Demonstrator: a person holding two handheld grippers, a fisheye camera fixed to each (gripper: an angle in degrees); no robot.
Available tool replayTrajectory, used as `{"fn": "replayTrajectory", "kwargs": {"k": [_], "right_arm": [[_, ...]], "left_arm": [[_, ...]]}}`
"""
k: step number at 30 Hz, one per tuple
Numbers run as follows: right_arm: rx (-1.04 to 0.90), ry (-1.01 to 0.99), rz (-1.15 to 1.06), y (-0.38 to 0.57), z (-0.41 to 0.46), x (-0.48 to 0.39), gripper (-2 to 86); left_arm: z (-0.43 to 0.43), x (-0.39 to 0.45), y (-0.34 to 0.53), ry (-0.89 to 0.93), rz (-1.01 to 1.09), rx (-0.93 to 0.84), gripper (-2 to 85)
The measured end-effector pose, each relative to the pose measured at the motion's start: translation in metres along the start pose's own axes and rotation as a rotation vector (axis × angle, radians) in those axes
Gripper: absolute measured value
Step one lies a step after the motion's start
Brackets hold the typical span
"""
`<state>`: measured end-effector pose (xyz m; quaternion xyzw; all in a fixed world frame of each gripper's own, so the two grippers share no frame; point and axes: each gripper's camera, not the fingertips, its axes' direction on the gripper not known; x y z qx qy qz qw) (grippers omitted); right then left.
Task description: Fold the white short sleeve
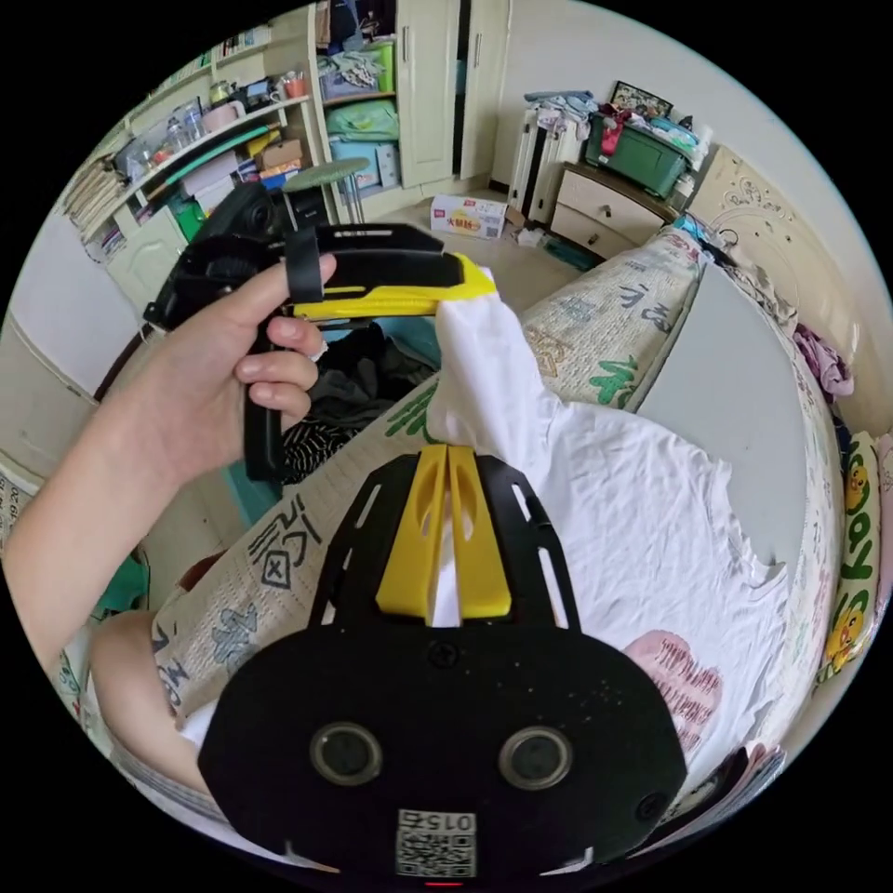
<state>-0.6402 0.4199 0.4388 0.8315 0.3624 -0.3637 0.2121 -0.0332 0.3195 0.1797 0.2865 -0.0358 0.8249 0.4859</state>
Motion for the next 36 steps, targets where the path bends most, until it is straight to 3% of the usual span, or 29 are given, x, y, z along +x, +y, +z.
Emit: {"fn": "replayTrajectory", "kwargs": {"k": [2, 5, 9, 11, 15, 18, 22, 24, 29, 33, 36], "right_arm": [[0.087, -0.069, 0.04, 0.016, -0.026, 0.015, -0.7], [0.139, -0.115, 0.065, 0.032, -0.047, 0.029, -0.7], [0.164, -0.034, 0.01, 0.037, -0.056, 0.023, -0.7], [0.228, -0.176, 0.123, 0.048, -0.072, 0.046, -0.7], [0.28, -0.444, 0.149, 0.062, -0.085, 0.066, -0.6], [0.224, -0.531, 0.023, 0.052, -0.076, 0.044, -0.5], [0.037, -0.521, 0.014, 0.026, -0.024, 0.015, -0.2], [-0.006, -0.447, 0.052, 0.023, -0.018, 0.014, 0.3], [0.111, -0.345, 0.021, 0.047, -0.068, 0.029, 5.7], [-0.025, -0.286, -0.033, 0.043, -0.056, 0.019, 7.9], [-0.068, -0.135, -0.034, 0.036, -0.051, 0.01, 3.2]], "left_arm": [[-0.009, 0.03, -0.002, -0.173, 0.115, -0.003, -0.6], [-0.009, 0.055, -0.004, -0.188, 0.197, -0.023, -0.6], [-0.001, 0.071, -0.008, -0.239, 0.206, -0.038, -0.6], [-0.003, 0.073, -0.007, -0.26, 0.186, -0.029, -0.5], [-0.026, 0.069, -0.006, -0.274, 0.161, -0.019, -0.2], [-0.046, 0.054, -0.002, -0.293, 0.141, -0.039, 0.6], [-0.054, 0.012, 0.015, -0.617, 0.056, -0.117, 5.5], [-0.074, -0.004, 0.027, -0.536, 0.005, -0.079, 7.0], [-0.096, -0.037, 0.051, -0.293, -0.077, -0.09, 10.0], [-0.079, -0.047, 0.057, -0.126, -0.157, -0.078, 9.8], [-0.071, -0.036, 0.059, -0.108, -0.192, -0.086, 5.8]]}}
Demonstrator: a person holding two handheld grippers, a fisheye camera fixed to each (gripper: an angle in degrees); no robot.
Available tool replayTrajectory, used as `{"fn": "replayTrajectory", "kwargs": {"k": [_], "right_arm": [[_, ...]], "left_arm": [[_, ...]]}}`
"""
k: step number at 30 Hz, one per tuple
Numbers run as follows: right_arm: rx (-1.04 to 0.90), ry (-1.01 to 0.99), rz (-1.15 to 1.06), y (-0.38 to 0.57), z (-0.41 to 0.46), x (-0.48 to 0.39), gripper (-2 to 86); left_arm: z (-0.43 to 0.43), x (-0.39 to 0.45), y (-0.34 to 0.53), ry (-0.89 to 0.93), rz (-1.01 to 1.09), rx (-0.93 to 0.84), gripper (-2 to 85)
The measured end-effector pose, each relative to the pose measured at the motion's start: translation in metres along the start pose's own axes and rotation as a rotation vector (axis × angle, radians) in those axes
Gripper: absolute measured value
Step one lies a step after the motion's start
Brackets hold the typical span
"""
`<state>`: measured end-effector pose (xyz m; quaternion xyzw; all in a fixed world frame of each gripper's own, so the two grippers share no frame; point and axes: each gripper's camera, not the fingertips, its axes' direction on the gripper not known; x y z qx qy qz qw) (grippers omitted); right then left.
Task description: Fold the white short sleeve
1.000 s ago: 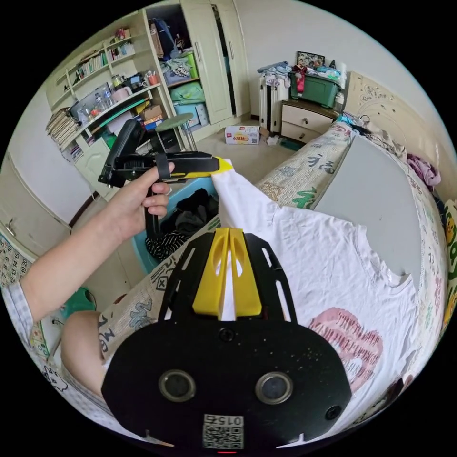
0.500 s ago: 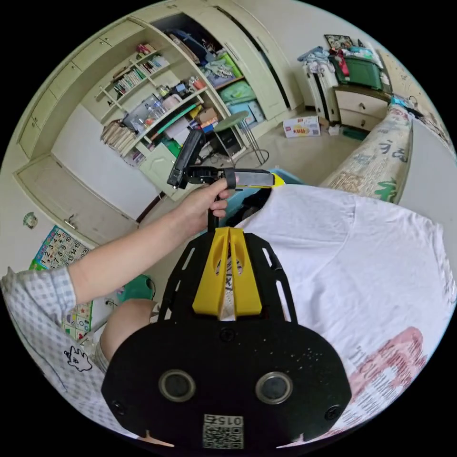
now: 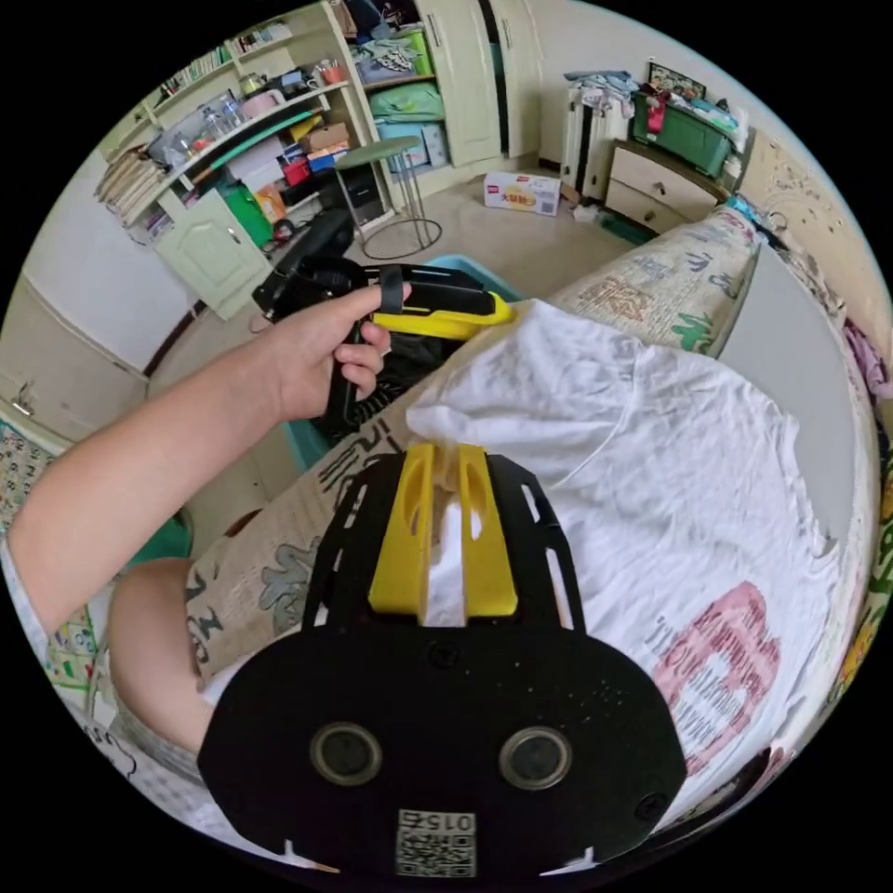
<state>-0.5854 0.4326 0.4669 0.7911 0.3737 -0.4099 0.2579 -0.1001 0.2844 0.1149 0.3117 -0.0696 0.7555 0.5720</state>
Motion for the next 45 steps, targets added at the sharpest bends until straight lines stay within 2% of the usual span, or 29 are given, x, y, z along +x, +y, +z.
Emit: {"fn": "replayTrajectory", "kwargs": {"k": [3, 5, 6, 8, 9, 11, 13, 15, 17, 19, 22, 25, 27, 30, 32, 33, 35, 36, 37, 39, 41, 45], "right_arm": [[0.097, -0.111, 0.076, 0.004, -0.031, 0.015, 0.5], [0.263, -0.293, 0.19, 0.023, -0.07, 0.047, 0.1], [0.299, -0.344, 0.217, 0.028, -0.078, 0.055, 0.1], [0.36, -0.575, 0.291, 0.038, -0.094, 0.084, 0.2], [0.36, -0.612, 0.297, 0.038, -0.095, 0.089, 0.3], [0.239, -0.546, 0.301, 0.029, -0.086, 0.093, 0.9], [0.075, -0.495, 0.242, 0.018, -0.068, 0.08, 2.2], [-0.022, -0.505, 0.099, 0.013, -0.07, 0.051, 4.8], [0.034, -0.49, -0.067, 0.027, -0.107, 0.012, 5.4], [0.088, -0.557, -0.103, 0.046, -0.137, -0.002, 5.3], [0.189, -0.7, -0.078, 0.098, -0.183, -0.002, 4.6], [0.238, -0.594, -0.035, 0.174, -0.231, 0.011, 4.4], [0.256, -0.501, 0.031, 0.227, -0.264, 0.024, 4.4], [0.316, -0.291, 0.204, 0.321, -0.331, 0.042, 4.4], [0.389, -0.012, 0.304, 0.389, -0.395, 0.036, 4.5], [0.405, 0.073, 0.329, 0.404, -0.411, 0.032, 4.6], [0.46, 0.387, 0.424, 0.452, -0.461, 0.017, 5.3], [0.47, 0.45, 0.441, 0.462, -0.469, 0.014, 5.5], [0.473, 0.544, 0.497, 0.479, -0.481, 0.014, 6.0], [0.442, 0.559, 0.622, 0.502, -0.493, 0.026, 6.7], [0.407, 0.427, 0.788, 0.535, -0.499, 0.053, 7.8], [0.389, 0.181, 1.0, 0.588, -0.493, 0.095, 10.2]], "left_arm": [[-0.032, 0.037, 0.009, 0.001, 0.082, 0.099, 0.6], [-0.057, 0.071, 0.013, -0.019, 0.159, 0.124, -0.1], [-0.063, 0.079, 0.014, -0.024, 0.175, 0.13, -0.1], [-0.083, 0.104, 0.018, -0.04, 0.259, 0.149, 0.0], [-0.086, 0.108, 0.018, -0.073, 0.283, 0.15, 0.1], [-0.082, 0.098, 0.017, -0.3, 0.272, 0.047, 1.3], [-0.085, 0.075, 0.027, -0.405, 0.183, -0.014, 3.0], [-0.106, 0.062, 0.052, -0.426, 0.137, 0.045, 4.8], [-0.136, 0.052, 0.086, -0.393, 0.102, 0.057, 6.6], [-0.161, 0.053, 0.12, -0.322, 0.102, 0.055, 7.5], [-0.209, 0.074, 0.198, -0.123, 0.147, 0.11, 7.8], [-0.271, 0.123, 0.295, 0.116, 0.236, 0.28, 7.1], [-0.307, 0.16, 0.361, 0.097, 0.317, 0.4, 5.0], [-0.354, 0.232, 0.474, -0.22, 0.517, 0.585, 3.9], [-0.376, 0.275, 0.554, -0.431, 0.629, 0.724, 4.0], [-0.381, 0.282, 0.57, -0.465, 0.64, 0.756, 4.2], [-0.392, 0.302, 0.623, -0.528, 0.722, 0.87, 5.1], [-0.393, 0.304, 0.63, -0.526, 0.735, 0.875, 5.4], [-0.394, 0.307, 0.635, -0.503, 0.731, 0.822, 5.3], [-0.389, 0.307, 0.621, -0.464, 0.661, 0.601, 5.1], [-0.376, 0.293, 0.598, -0.39, 0.544, 0.333, 5.5], [-0.362, 0.255, 0.58, -0.332, 0.354, 0.154, 8.4]]}}
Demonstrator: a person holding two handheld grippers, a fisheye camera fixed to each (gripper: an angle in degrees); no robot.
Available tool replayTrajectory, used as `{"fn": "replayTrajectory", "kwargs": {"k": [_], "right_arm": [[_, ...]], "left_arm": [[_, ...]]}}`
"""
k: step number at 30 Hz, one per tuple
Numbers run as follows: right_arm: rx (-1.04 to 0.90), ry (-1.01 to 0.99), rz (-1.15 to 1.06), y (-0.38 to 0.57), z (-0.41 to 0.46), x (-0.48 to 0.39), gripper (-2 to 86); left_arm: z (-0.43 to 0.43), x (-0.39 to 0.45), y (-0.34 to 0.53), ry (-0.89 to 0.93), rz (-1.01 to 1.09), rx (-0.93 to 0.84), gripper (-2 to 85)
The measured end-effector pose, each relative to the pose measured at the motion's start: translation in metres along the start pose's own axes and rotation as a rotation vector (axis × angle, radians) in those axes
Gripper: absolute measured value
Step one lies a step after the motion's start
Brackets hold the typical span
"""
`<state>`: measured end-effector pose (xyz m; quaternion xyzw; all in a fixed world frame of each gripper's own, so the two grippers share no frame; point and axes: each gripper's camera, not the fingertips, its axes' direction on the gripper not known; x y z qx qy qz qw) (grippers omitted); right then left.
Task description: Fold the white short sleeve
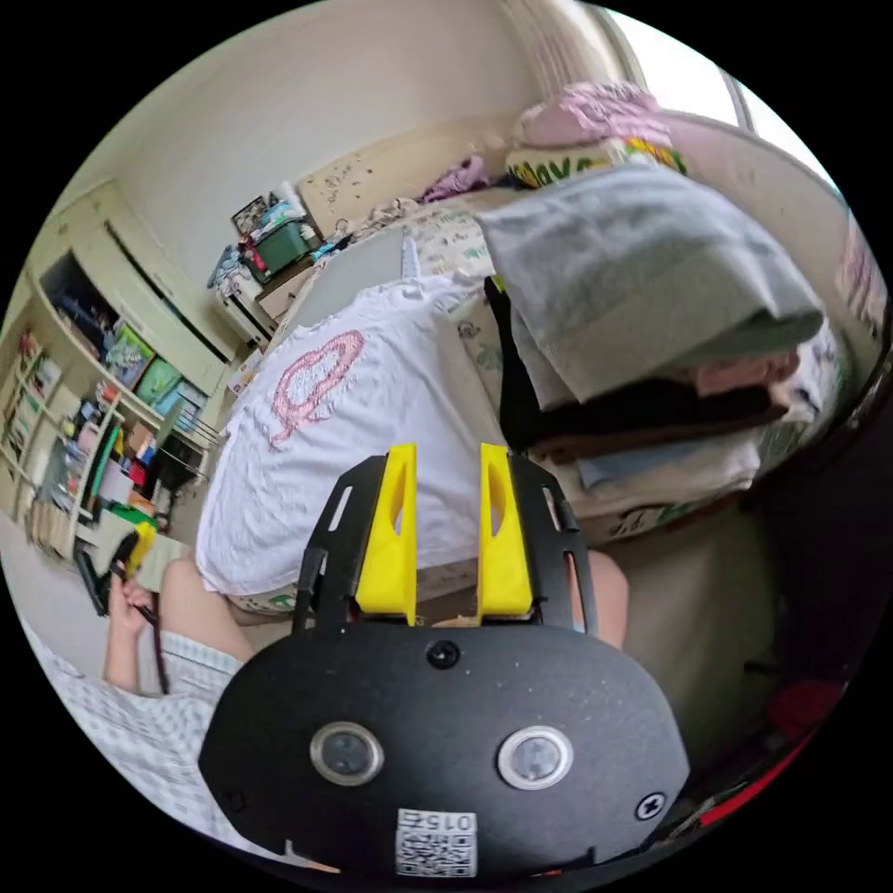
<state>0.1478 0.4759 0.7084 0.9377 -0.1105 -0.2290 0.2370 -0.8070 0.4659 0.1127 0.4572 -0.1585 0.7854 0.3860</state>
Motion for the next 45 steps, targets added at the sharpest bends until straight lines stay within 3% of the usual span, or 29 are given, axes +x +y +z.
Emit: {"fn": "replayTrajectory", "kwargs": {"k": [5, 12, 14, 18, 25, 35, 45], "right_arm": [[-0.139, 0.027, 0.152, -0.016, 0.012, 0.06, 11.9], [-0.398, -0.148, 0.255, -0.045, 0.051, 0.088, 11.3], [-0.441, -0.087, 0.219, -0.055, 0.053, 0.079, 10.4], [-0.434, -0.031, 0.194, -0.059, 0.043, 0.072, 8.4], [-0.407, -0.114, 0.205, -0.058, 0.014, 0.085, 0.6], [-0.478, -0.007, 0.128, -0.065, 0.009, 0.07, -0.1], [-0.511, 0.021, 0.134, -0.069, 0.011, 0.062, 0.4]], "left_arm": [[0.025, -0.026, -0.015, -0.089, -0.166, -0.168, 8.8], [0.068, -0.022, -0.05, -0.117, -0.135, -0.403, 9.3], [0.082, -0.018, -0.06, -0.135, -0.107, -0.488, 8.7], [0.083, -0.016, -0.07, -0.182, -0.09, -0.518, 5.4], [0.061, -0.027, -0.076, -0.139, -0.087, -0.508, 0.0], [0.058, -0.033, -0.087, -0.213, -0.088, -0.539, -0.7], [0.068, -0.05, -0.093, -0.169, -0.119, -0.584, -0.4]]}}
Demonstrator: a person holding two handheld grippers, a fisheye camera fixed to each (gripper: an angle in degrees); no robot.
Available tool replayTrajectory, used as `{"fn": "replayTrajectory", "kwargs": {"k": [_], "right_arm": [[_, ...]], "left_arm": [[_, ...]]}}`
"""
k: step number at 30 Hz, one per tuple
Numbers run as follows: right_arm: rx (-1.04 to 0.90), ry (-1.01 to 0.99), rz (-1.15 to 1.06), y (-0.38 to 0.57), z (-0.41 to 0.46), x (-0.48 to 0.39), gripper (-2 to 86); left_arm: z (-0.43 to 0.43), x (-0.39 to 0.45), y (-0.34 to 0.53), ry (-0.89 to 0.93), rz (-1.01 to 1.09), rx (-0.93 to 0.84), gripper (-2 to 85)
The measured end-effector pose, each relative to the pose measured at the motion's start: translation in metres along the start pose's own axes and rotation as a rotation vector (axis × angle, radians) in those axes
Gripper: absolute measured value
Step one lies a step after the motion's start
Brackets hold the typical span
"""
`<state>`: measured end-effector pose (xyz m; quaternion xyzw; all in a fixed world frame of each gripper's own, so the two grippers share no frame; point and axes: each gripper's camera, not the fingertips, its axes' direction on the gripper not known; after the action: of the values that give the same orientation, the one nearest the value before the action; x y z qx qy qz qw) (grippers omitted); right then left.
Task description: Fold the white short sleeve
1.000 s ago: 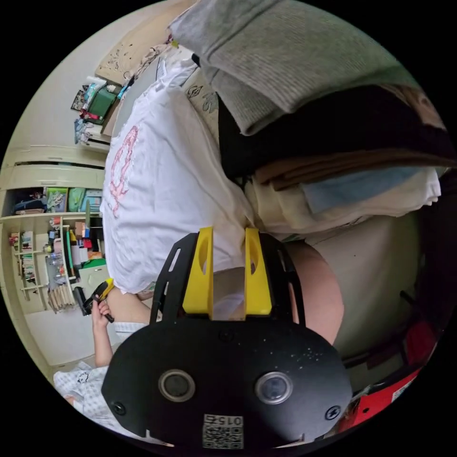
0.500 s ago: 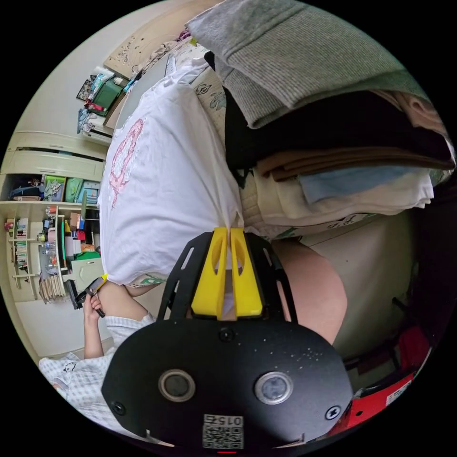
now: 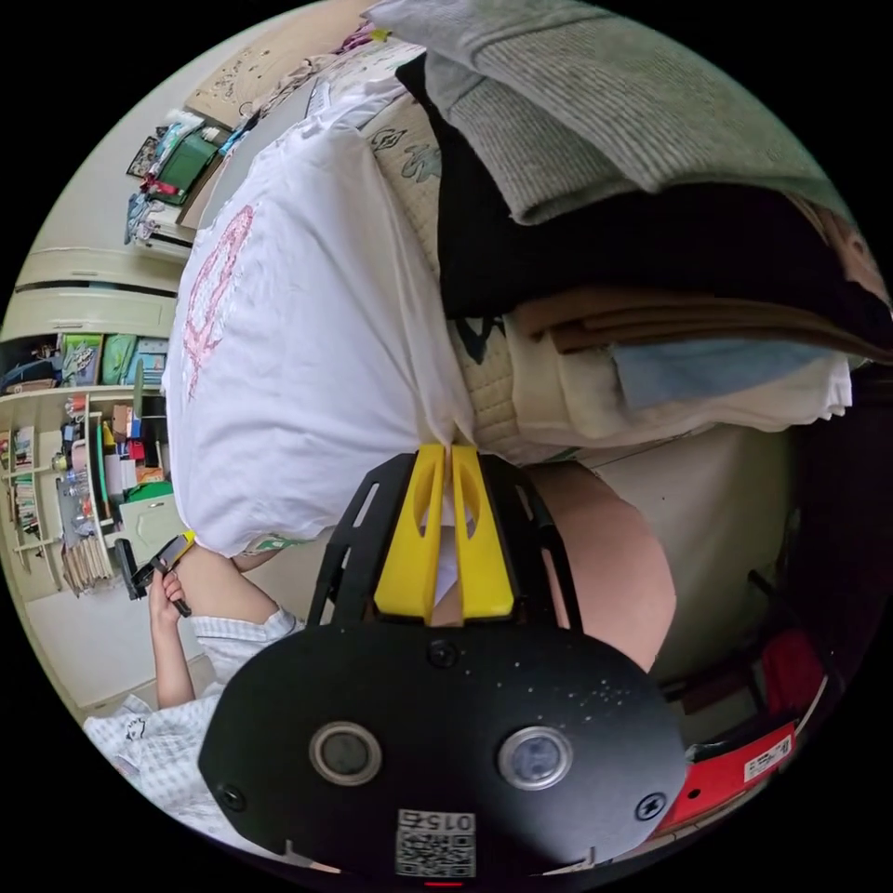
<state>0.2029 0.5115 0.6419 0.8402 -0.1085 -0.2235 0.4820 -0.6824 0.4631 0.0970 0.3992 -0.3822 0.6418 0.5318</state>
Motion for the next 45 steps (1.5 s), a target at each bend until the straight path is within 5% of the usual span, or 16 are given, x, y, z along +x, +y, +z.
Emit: {"fn": "replayTrajectory", "kwargs": {"k": [9, 16, 26, 35, 45], "right_arm": [[0.041, 0.068, 0.006, 0.02, -0.007, -0.009, 5.6], [0.15, -0.099, 0.06, 0.055, -0.029, 0.01, 7.6], [0.411, -0.285, -0.106, 0.099, -0.051, -0.012, 9.5], [0.005, 0.097, -0.224, 0.042, 0.024, -0.093, 11.3], [-0.041, 0.063, -0.201, 0.024, 0.044, -0.104, 10.9]], "left_arm": [[-0.006, -0.018, 0.01, 0.068, -0.024, 0.025, 1.1], [-0.006, -0.009, 0.018, 0.123, 0.092, -0.003, 10.4], [0.003, 0.005, 0.001, 0.026, 0.091, -0.087, 9.0], [-0.004, 0.009, 0.005, 0.022, 0.079, -0.083, 8.1], [-0.011, 0.019, 0.005, -0.02, 0.086, -0.107, 5.9]]}}
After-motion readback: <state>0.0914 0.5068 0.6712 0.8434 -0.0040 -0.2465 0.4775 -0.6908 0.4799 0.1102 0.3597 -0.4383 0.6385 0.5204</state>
